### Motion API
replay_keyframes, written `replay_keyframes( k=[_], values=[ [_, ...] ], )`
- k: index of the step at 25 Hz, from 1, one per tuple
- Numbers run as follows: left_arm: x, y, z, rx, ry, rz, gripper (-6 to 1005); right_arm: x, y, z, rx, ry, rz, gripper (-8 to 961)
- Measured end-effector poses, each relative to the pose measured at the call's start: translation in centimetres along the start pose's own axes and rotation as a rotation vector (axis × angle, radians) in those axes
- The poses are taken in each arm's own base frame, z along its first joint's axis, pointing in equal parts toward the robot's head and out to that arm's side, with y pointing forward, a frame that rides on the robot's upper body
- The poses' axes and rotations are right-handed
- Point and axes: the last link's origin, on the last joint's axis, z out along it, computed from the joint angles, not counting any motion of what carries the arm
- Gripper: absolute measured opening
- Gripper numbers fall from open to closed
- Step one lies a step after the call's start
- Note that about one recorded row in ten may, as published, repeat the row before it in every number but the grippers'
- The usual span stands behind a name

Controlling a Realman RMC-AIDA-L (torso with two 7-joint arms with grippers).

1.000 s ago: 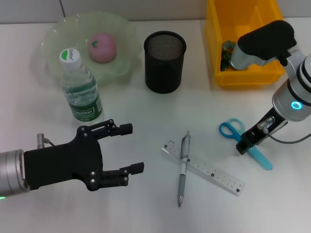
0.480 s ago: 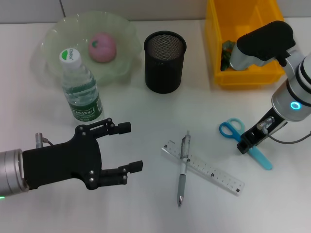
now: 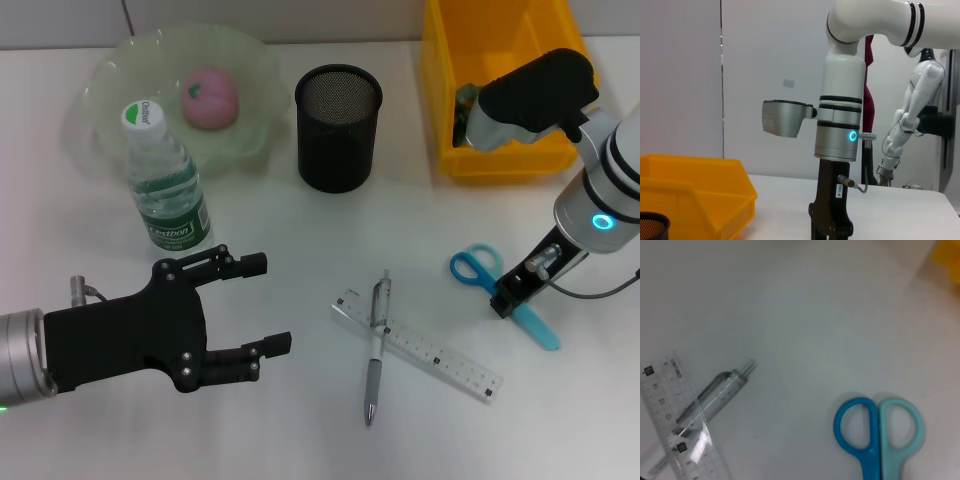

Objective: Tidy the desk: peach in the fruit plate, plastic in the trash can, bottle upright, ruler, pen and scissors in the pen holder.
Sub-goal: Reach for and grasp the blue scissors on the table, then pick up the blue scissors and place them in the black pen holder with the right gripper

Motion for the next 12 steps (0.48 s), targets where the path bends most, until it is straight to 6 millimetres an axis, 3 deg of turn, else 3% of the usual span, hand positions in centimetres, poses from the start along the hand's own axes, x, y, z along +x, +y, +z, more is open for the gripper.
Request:
replay_keyframes(
  k=[7, 12],
  values=[
    [0.0, 0.0, 0.0, -0.002, -0.003, 0.0, 806, 0.0, 0.2, -0.2, -0.006, -0.012, -0.008, 250],
    [-0.1, 0.1, 0.1, -0.005, -0.003, -0.001, 806, -0.2, 0.3, -1.7, 0.001, -0.085, -0.016, 226]
  ],
)
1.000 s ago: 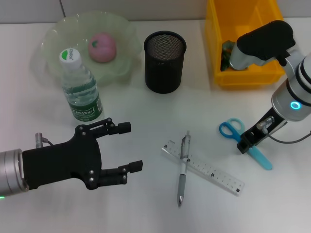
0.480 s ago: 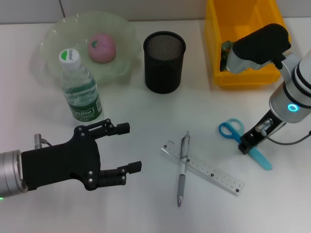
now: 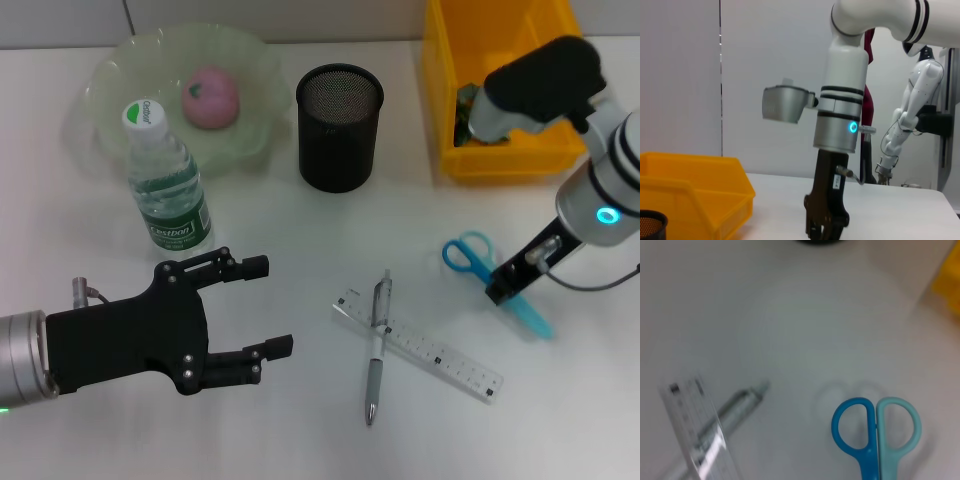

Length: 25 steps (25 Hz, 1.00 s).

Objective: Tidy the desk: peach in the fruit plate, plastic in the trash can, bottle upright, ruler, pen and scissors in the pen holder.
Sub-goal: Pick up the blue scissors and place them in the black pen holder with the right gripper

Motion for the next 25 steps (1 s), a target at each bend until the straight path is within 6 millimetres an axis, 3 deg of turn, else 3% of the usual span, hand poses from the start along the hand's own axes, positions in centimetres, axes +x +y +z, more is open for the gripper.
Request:
replay_keyframes(
  k=[3, 5, 6, 7, 8, 10, 11, 13, 15, 17, 19, 20, 23, 25],
  values=[
    [0.0, 0.0, 0.0, 0.001, 0.001, 0.002, 806, -0.4, 0.1, -1.5, 0.006, -0.069, -0.007, 218],
    [0.1, 0.0, 0.0, 0.001, 0.005, 0.008, 806, -0.8, -0.1, -4.7, 0.008, -0.229, -0.013, 223],
    [0.1, 0.0, 0.0, 0.001, 0.005, 0.008, 806, -0.8, -0.1, -4.7, 0.008, -0.229, -0.013, 225],
    [0.1, 0.0, 0.0, 0.0, 0.007, 0.008, 806, -0.7, -0.1, -7.1, 0.0, -0.372, -0.028, 227],
    [0.1, 0.0, 0.0, 0.0, 0.008, 0.008, 806, -0.7, -0.1, -7.1, 0.0, -0.372, -0.028, 229],
    [0.1, 0.1, -0.1, 0.001, 0.009, 0.008, 806, 0.1, 0.2, -9.9, -0.031, -0.626, -0.072, 233],
    [0.1, 0.1, -0.1, 0.001, 0.009, 0.008, 806, 0.1, 0.2, -9.9, -0.031, -0.626, -0.072, 236],
    [0.0, 0.1, -0.1, 0.002, 0.008, 0.006, 806, 0.5, 0.3, -10.8, -0.052, -0.826, -0.127, 240],
    [-0.1, 0.1, 0.0, 0.003, 0.006, 0.003, 806, 0.6, 0.7, -10.5, -0.122, -1.087, -0.194, 244],
    [-0.1, 0.2, 0.0, 0.002, 0.005, -0.001, 806, 0.5, 0.6, -9.9, -0.139, -1.151, -0.216, 249],
    [-0.2, 0.2, 0.1, -0.001, 0.007, -0.001, 806, 0.2, -0.2, -8.2, -0.17, -1.275, -0.223, 253],
    [-0.3, 0.2, 0.1, -0.001, 0.006, 0.002, 806, -0.2, -0.8, -6.4, -0.206, -1.374, -0.228, 255],
    [-0.3, 0.3, 0.1, 0.0, 0.005, 0.001, 805, -0.7, -1.2, -4.7, -0.251, -1.46, -0.231, 262],
    [-0.3, 0.3, 0.1, 0.0, 0.005, 0.0, 805, -1.5, -2.8, -2.4, -0.252, -1.513, -0.161, 266]
  ],
)
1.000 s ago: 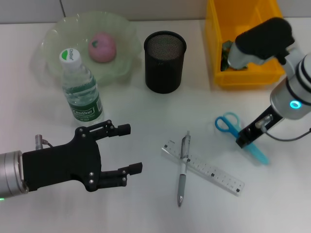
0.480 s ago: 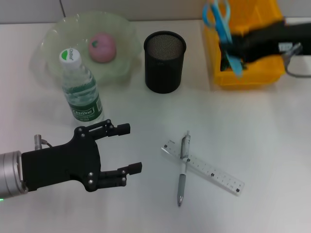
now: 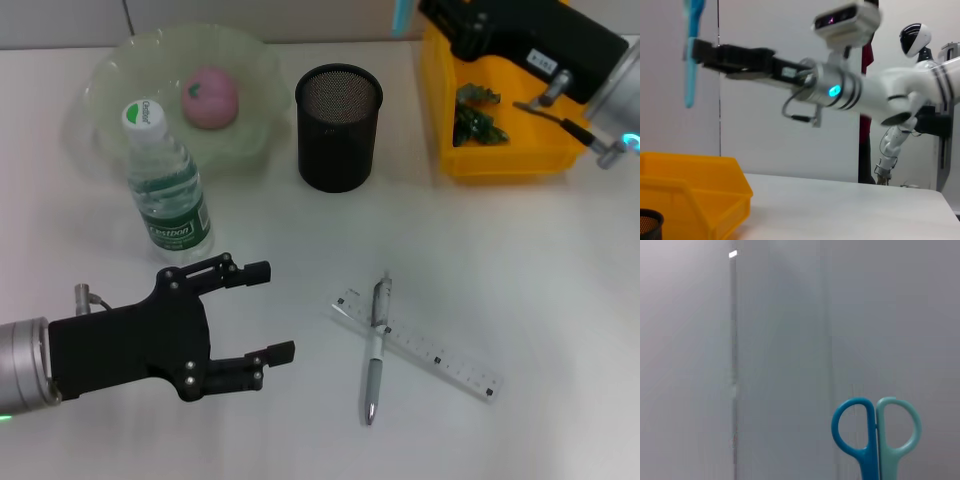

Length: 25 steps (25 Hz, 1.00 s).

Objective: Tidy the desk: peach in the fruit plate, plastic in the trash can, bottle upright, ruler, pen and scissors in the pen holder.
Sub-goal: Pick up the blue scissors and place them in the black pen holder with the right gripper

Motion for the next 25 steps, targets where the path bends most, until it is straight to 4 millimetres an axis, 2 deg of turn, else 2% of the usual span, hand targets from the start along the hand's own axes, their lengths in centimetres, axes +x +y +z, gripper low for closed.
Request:
replay_keyframes(
  k=[1, 3, 8, 15, 25],
  values=[
    [0.0, 0.0, 0.0, 0.0, -0.001, -0.001, 805, 0.0, 0.0, 0.0, 0.0, 0.0, 0.0, 268],
    [-0.1, 0.1, -0.1, 0.001, -0.001, -0.002, 805, 1.7, -0.9, 1.2, 0.024, 0.032, 0.068, 273],
    [-0.1, 0.1, -0.1, -0.001, -0.004, -0.002, 805, 3.5, -1.0, 3.1, 0.03, 0.139, 0.104, 284],
    [-0.1, 0.1, 0.0, -0.004, -0.005, -0.002, 805, 5.1, -0.8, 4.1, 0.033, 0.273, 0.117, 299],
    [-0.3, 0.3, 0.1, -0.011, 0.002, -0.001, 805, 6.4, 0.0, 5.1, 0.018, 0.38, 0.131, 321]
  ],
)
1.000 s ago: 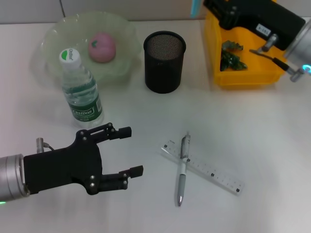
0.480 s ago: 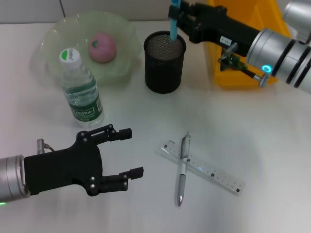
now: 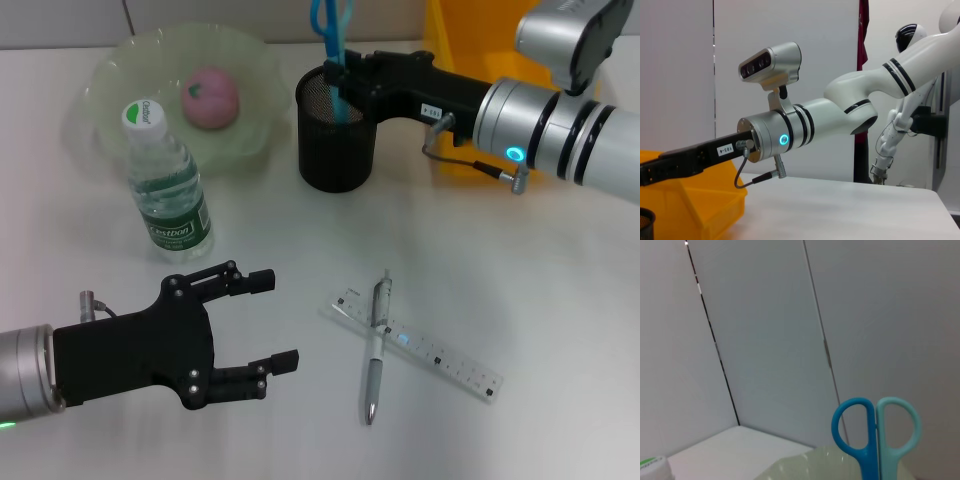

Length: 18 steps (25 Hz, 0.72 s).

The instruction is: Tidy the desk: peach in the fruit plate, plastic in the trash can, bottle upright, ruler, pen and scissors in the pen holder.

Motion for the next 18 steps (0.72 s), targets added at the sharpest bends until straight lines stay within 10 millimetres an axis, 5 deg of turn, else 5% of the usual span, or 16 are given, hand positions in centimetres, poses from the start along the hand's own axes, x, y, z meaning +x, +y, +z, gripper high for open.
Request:
replay_keyframes(
  k=[12, 18],
  values=[
    [0.0, 0.1, -0.2, 0.007, 0.004, -0.002, 804, 0.3, -0.1, -1.5, 0.012, -0.035, 0.033, 347],
    [0.0, 0.3, -0.5, -0.001, 0.008, -0.007, 804, -1.8, 0.4, -5.3, -0.021, -0.168, 0.101, 607]
  ],
)
